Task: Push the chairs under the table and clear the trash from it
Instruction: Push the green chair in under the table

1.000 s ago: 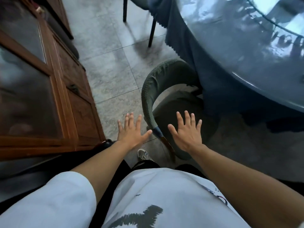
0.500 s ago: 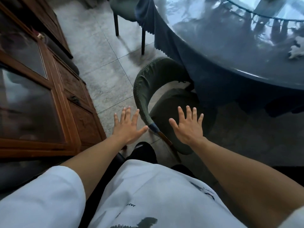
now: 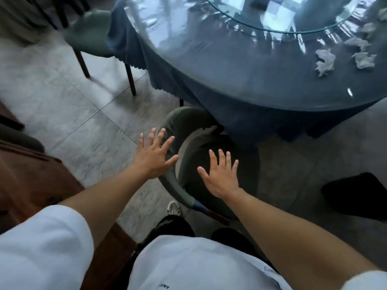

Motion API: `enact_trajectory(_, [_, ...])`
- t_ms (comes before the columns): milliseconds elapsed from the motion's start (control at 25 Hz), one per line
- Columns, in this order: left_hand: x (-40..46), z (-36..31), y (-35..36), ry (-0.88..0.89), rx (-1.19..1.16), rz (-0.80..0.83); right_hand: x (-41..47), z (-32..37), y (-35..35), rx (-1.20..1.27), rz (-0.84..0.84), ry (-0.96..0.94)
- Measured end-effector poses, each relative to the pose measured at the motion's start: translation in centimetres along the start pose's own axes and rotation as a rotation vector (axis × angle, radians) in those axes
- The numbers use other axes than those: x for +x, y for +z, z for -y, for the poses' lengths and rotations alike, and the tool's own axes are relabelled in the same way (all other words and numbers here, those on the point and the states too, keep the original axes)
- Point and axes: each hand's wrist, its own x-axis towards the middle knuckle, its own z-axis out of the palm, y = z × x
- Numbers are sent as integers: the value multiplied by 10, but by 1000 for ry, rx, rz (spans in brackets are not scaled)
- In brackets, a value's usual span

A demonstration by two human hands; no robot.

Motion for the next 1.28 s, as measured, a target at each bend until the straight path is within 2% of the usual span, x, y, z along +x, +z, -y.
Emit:
enact_trajectory(160, [77, 34, -19, 156, 5, 8, 38, 58, 12, 85, 20, 53])
enact_trajectory(320, [126, 48, -20, 186, -103, 56, 73, 118, 40, 282, 190, 41])
enact_trajectory(440, [145, 50, -9, 255, -160, 81, 88, 151, 59, 425, 175, 58])
enact_trajectory(560, [154, 60, 6, 337, -188, 73, 103, 171, 78, 430, 152, 88])
enact_trajectory(760, [154, 70, 31, 359, -381, 75, 107, 174, 99, 408, 30, 168])
enact_trajectory(920, [155, 67, 45, 334, -533, -1, 109, 170, 109, 565, -82, 282])
enact_trajectory(1280, [123, 60, 55, 222, -517, -35, 88, 158, 103, 473, 7, 187])
